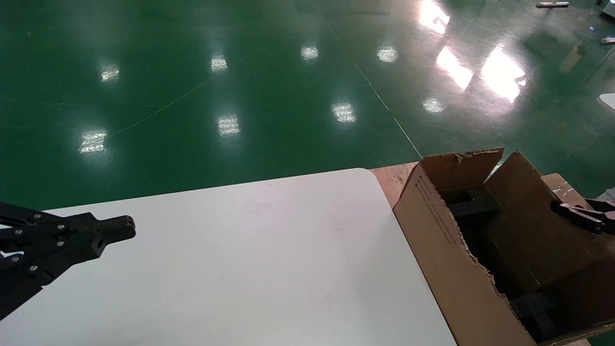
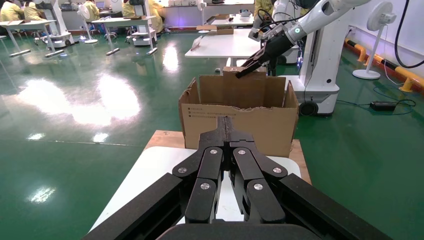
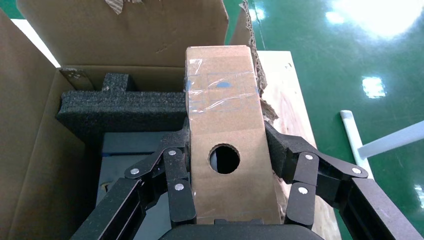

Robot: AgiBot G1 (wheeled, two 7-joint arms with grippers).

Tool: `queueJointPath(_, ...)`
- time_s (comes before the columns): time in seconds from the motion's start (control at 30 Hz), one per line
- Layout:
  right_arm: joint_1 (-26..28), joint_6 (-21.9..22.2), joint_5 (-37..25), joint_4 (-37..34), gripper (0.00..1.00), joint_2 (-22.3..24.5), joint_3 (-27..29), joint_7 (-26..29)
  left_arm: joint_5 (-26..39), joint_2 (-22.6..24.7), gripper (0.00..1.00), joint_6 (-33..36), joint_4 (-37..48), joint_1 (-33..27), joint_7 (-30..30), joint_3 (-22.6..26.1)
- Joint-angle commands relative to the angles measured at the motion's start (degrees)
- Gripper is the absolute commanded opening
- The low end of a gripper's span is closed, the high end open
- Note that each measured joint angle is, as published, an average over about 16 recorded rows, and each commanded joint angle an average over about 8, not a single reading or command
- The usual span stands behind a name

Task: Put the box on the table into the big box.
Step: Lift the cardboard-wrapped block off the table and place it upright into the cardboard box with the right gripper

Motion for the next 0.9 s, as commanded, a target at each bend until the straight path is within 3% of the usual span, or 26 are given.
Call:
queueJointPath(0.03,0.99,-0.16,0.04,-1.87,0.00,-0.95,-0.62,-0.79,0.00,0.00,0.00,0.00,0.00,0.00,0.00,0.00)
queueJointPath(0.37,2.59,-0.94,0.41,-8.19,0.00,-4.14,-1.54,-3.76,0.00,0.00,0.00,0.00,0.00,0.00,0.00,0.01)
queueJointPath(0.77,1.79,0.94,1.15,-8.89,0.00,-4.48,-1.00,-4.39,-0.01,-0.01,0.00,-0.01,0.00,0.00,0.01,0.01)
queueJointPath(0.83,1.58,1.46,1.31,-8.48,0.00,-4.45,-0.80,-4.20,-0.01,-0.01,0.12,-0.01,0.00,0.00,0.01,0.01)
queueJointPath(0.9,1.36,2.01,1.47,-7.97,0.00,-4.39,-0.59,-3.98,-0.01,-0.01,0.37,-0.01,0.00,0.00,0.01,0.02)
